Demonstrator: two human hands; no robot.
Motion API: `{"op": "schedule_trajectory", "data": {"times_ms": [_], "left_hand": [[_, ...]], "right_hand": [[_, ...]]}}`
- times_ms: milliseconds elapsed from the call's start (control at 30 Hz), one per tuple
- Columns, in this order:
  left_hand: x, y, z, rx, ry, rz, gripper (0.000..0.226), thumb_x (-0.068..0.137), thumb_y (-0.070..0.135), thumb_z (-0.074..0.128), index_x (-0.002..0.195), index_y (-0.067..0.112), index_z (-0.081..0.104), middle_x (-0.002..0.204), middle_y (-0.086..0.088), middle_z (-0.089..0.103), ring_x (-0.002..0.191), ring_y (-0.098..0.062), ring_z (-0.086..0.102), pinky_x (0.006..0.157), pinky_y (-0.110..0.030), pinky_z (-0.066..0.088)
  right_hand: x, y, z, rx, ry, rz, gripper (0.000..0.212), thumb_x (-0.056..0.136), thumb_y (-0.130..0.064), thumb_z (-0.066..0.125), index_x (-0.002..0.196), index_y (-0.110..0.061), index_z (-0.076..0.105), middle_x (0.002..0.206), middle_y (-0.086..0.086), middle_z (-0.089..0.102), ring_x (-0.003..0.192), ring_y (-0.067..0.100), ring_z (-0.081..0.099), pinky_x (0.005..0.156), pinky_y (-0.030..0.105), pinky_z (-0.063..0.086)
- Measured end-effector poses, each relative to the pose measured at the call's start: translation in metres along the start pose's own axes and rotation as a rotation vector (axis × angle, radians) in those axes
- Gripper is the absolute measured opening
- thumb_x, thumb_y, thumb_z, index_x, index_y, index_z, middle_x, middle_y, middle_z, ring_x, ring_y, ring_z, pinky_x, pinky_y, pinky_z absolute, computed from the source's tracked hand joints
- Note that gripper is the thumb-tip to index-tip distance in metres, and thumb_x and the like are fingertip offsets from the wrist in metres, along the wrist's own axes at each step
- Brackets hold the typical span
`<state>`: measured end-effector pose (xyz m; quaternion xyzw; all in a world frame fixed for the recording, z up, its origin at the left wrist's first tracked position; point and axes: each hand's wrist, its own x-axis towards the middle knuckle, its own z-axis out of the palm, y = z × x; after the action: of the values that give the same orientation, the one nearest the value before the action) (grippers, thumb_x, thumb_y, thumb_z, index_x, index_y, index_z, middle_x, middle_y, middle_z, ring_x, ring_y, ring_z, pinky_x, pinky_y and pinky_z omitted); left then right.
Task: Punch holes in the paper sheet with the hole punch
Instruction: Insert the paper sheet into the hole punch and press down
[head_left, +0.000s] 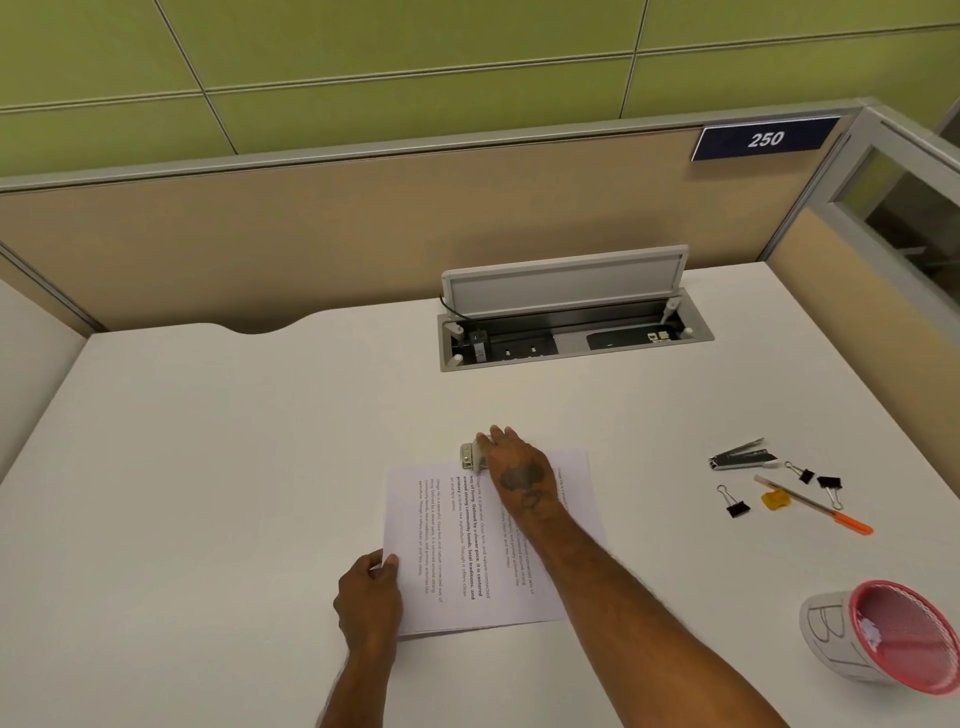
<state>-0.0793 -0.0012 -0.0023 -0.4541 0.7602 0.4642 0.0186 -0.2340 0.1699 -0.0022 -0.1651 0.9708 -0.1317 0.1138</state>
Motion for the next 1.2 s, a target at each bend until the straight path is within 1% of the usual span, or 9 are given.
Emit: {"op": "schedule_trajectory", "data": {"times_ms": [300,500,700,767,833,933,1033,1100,1200], "left_hand": [[-0.008,-0.012,-0.007,-0.018,-0.017,-0.003,0.026,0.093,0.021,0.06,0.116,0.012,0.069,0.105,-0.008,0.074,0.103,-0.034,0.062,0.094,-0.045,0.048],[-0.013,-0.02,-0.012,-0.047,-0.019,-0.002,0.024,0.093,0.02,0.06,0.113,0.011,0.07,0.102,-0.01,0.074,0.099,-0.033,0.063,0.094,-0.044,0.049],[-0.017,-0.023,-0.015,-0.077,-0.022,-0.01,0.024,0.093,0.019,0.06,0.114,0.01,0.07,0.102,-0.01,0.074,0.099,-0.032,0.063,0.091,-0.04,0.047],[-0.018,-0.024,-0.017,-0.098,-0.028,-0.016,0.024,0.093,0.018,0.061,0.112,0.01,0.07,0.1,-0.01,0.073,0.097,-0.031,0.063,0.088,-0.038,0.046],[-0.021,-0.025,-0.018,-0.118,-0.035,-0.022,0.022,0.093,0.018,0.061,0.111,0.01,0.071,0.097,-0.008,0.072,0.095,-0.03,0.062,0.085,-0.036,0.044],[-0.024,-0.028,-0.022,-0.15,-0.052,-0.026,0.021,0.093,0.017,0.06,0.109,0.01,0.071,0.093,-0.005,0.069,0.093,-0.03,0.062,0.083,-0.035,0.043],[-0.027,-0.031,-0.027,-0.187,-0.07,-0.038,0.02,0.093,0.017,0.059,0.107,0.01,0.071,0.091,-0.003,0.068,0.091,-0.028,0.062,0.082,-0.035,0.044],[-0.027,-0.034,-0.032,-0.214,-0.081,-0.041,0.019,0.093,0.016,0.059,0.106,0.01,0.071,0.089,0.0,0.068,0.091,-0.028,0.062,0.083,-0.035,0.045],[-0.026,-0.042,-0.041,-0.237,-0.106,-0.044,0.019,0.092,0.016,0.059,0.106,0.01,0.071,0.097,-0.004,0.07,0.093,-0.029,0.063,0.088,-0.037,0.048]], "right_hand": [[-0.001,0.001,0.001,0.005,-0.009,-0.001,0.066,0.096,-0.017,0.057,0.152,-0.013,0.023,0.16,0.01,0.022,0.148,0.026,0.02,0.119,0.036,0.019],[-0.004,0.0,0.0,-0.004,0.013,0.013,0.061,0.098,-0.016,0.054,0.151,-0.012,0.025,0.16,0.011,0.024,0.147,0.027,0.022,0.118,0.037,0.022],[-0.011,-0.002,-0.007,0.003,0.089,0.015,0.066,0.095,-0.007,0.056,0.152,-0.015,0.024,0.161,0.012,0.02,0.148,0.03,0.019,0.115,0.039,0.033],[-0.02,0.001,-0.011,0.014,0.148,0.066,0.066,0.095,-0.004,0.054,0.152,-0.016,0.023,0.161,0.011,0.021,0.148,0.027,0.021,0.116,0.035,0.032],[-0.035,0.006,-0.012,0.111,0.271,0.148,0.056,0.097,-0.006,0.053,0.149,-0.015,0.032,0.157,0.011,0.032,0.144,0.025,0.031,0.114,0.031,0.032],[-0.068,0.014,-0.015,0.357,0.384,0.364,0.042,0.1,-0.023,0.049,0.142,-0.016,0.047,0.149,0.008,0.046,0.137,0.023,0.041,0.108,0.034,0.04],[-0.105,0.025,-0.014,0.531,0.358,0.566,0.044,0.098,-0.036,0.051,0.138,-0.019,0.049,0.141,0.006,0.051,0.129,0.023,0.048,0.103,0.038,0.046],[-0.128,0.032,-0.013,0.612,0.317,0.675,0.046,0.096,-0.038,0.054,0.136,-0.017,0.05,0.137,0.01,0.056,0.122,0.026,0.055,0.1,0.039,0.048],[-0.162,0.038,-0.008,0.764,0.206,0.788,0.049,0.094,-0.041,0.057,0.134,-0.014,0.052,0.133,0.011,0.06,0.117,0.027,0.059,0.097,0.036,0.046]]}}
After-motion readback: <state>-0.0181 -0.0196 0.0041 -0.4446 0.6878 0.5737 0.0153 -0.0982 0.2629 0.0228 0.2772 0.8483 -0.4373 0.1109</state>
